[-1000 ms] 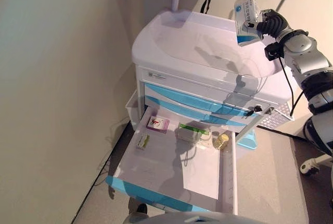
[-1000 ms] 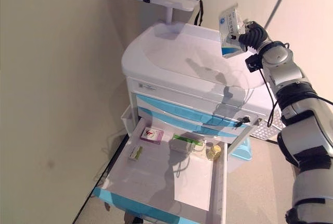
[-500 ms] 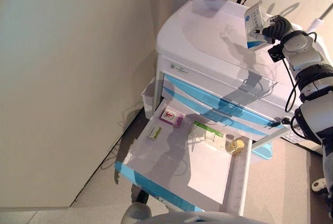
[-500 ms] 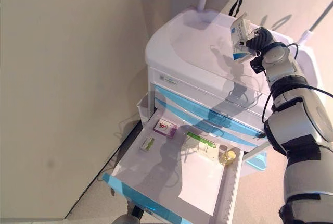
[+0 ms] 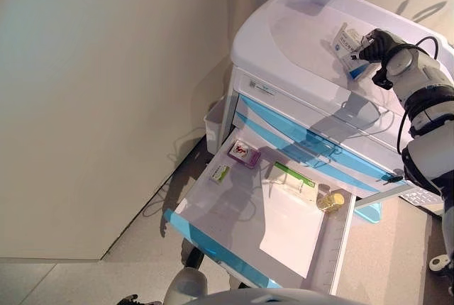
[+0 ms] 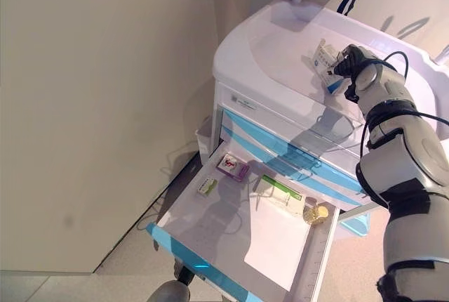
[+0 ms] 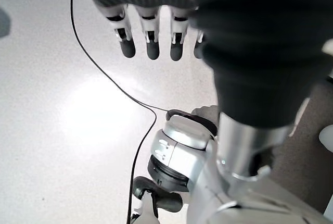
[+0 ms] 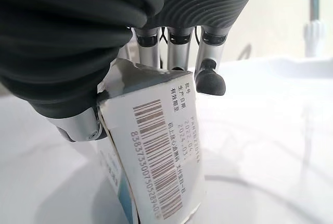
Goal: Open the drawer and pick up the medicine
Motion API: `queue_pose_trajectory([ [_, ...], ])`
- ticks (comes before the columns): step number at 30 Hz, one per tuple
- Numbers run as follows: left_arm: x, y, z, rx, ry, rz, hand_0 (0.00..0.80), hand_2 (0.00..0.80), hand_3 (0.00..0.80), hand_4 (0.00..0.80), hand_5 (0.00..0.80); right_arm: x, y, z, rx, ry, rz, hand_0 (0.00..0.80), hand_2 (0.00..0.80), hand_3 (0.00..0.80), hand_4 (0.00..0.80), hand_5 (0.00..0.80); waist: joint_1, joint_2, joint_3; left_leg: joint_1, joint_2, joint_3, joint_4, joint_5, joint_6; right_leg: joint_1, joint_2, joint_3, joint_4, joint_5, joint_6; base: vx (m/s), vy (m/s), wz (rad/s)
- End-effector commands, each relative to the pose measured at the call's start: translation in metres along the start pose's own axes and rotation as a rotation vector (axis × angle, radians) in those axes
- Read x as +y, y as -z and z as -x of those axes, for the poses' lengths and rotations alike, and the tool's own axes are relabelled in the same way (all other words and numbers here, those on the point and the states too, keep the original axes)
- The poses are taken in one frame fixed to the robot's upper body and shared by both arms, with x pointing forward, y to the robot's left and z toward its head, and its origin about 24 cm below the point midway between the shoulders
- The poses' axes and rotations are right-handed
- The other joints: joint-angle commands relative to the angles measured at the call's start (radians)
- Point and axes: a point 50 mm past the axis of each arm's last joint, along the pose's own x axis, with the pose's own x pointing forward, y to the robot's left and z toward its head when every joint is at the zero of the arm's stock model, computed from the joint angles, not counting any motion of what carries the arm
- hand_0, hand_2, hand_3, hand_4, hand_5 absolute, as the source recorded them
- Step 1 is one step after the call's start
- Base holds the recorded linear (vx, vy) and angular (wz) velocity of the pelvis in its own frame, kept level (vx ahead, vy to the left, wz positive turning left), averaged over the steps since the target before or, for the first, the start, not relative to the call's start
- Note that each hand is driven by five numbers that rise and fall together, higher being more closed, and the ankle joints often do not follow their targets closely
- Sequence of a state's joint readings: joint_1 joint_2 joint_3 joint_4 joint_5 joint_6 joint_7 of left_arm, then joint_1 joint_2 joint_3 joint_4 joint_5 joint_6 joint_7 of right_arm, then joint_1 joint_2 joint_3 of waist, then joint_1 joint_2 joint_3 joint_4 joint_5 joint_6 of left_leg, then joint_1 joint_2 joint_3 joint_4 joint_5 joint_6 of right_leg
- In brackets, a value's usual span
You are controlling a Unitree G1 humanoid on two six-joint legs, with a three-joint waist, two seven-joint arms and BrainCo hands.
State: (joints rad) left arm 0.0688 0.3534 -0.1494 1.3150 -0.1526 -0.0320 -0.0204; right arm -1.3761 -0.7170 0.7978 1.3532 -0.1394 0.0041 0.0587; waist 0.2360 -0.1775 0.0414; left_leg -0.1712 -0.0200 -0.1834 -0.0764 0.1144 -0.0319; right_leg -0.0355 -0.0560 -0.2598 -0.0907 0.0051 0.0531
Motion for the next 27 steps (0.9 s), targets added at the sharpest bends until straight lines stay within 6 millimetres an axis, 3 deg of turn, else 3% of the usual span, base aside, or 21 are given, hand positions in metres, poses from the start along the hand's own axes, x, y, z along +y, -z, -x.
queue_pose_trajectory([
  [1, 0.008, -0.010, -0.001, -0.010, -0.016, -0.025, 0.000, 0.000, 0.000, 0.000, 0.000, -0.036, -0.002, 0.003, 0.018, 0.076, 0.080, 0.800, 0.800, 0.800, 0.800, 0.800, 0.017, -0.021, 0.011, 0.059, -0.024, 0.017, -0.011, -0.059, 0.013, 0.003, -0.011, -0.020, 0.017, 0.044, 0.049, 0.000, 0.000, 0.00],
  [9, 0.006, -0.013, -0.001, -0.020, -0.007, -0.025, 0.000, 0.000, 0.000, 0.000, 0.000, -0.023, -0.007, 0.001, 0.010, 0.025, 0.093, 0.800, 0.800, 0.800, 0.800, 0.800, 0.016, -0.020, 0.016, 0.061, -0.023, 0.018, -0.011, -0.059, 0.013, 0.003, -0.011, -0.021, 0.015, 0.043, 0.048, 0.000, 0.000, 0.00],
  [10, 0.007, -0.013, -0.001, -0.021, -0.005, -0.025, 0.000, 0.000, 0.000, 0.000, 0.000, -0.023, -0.007, 0.001, 0.013, 0.022, 0.094, 0.618, 0.618, 0.618, 0.618, 0.618, 0.016, -0.020, 0.016, 0.061, -0.024, 0.018, -0.011, -0.059, 0.013, 0.003, -0.010, -0.021, 0.016, 0.043, 0.048, 0.000, 0.000, 0.00],
  [11, 0.007, -0.013, -0.001, -0.021, -0.008, -0.027, 0.000, 0.000, 0.000, 0.000, 0.000, -0.023, -0.008, 0.001, 0.011, 0.024, 0.094, 0.116, 0.116, 0.116, 0.116, 0.116, 0.017, -0.020, 0.016, 0.061, -0.024, 0.018, -0.011, -0.060, 0.013, 0.004, -0.010, -0.021, 0.015, 0.043, 0.047, 0.000, 0.000, 0.00],
  [12, 0.008, -0.012, -0.001, -0.019, -0.010, -0.025, 0.000, 0.000, 0.000, 0.000, 0.000, -0.024, -0.010, 0.001, 0.005, 0.027, 0.092, 0.000, 0.000, 0.000, 0.000, 0.000, 0.016, -0.021, 0.016, 0.061, -0.024, 0.017, -0.011, -0.060, 0.013, 0.004, -0.011, -0.021, 0.015, 0.044, 0.048, 0.000, 0.000, 0.00],
  [18, 0.009, -0.009, -0.001, -0.006, -0.015, -0.022, 0.000, 0.000, 0.000, 0.000, 0.000, -0.027, -0.017, 0.001, -0.019, 0.052, 0.071, 0.000, 0.000, 0.000, 0.000, 0.000, 0.013, -0.020, 0.012, 0.067, -0.023, 0.020, -0.011, -0.062, 0.014, 0.008, -0.012, -0.021, 0.015, 0.044, 0.048, 0.000, 0.000, 0.00],
  [27, 0.013, -0.003, 0.000, 0.011, -0.040, -0.006, 0.000, 0.000, 0.000, 0.000, 0.000, -0.054, -0.037, 0.005, -0.115, 0.199, -0.092, 0.000, 0.000, 0.000, 0.000, 0.000, 0.000, -0.022, 0.001, 0.083, -0.021, 0.033, -0.011, -0.070, 0.017, 0.014, -0.009, -0.007, 0.015, 0.046, 0.049, -0.001, 0.000, -0.01],
])
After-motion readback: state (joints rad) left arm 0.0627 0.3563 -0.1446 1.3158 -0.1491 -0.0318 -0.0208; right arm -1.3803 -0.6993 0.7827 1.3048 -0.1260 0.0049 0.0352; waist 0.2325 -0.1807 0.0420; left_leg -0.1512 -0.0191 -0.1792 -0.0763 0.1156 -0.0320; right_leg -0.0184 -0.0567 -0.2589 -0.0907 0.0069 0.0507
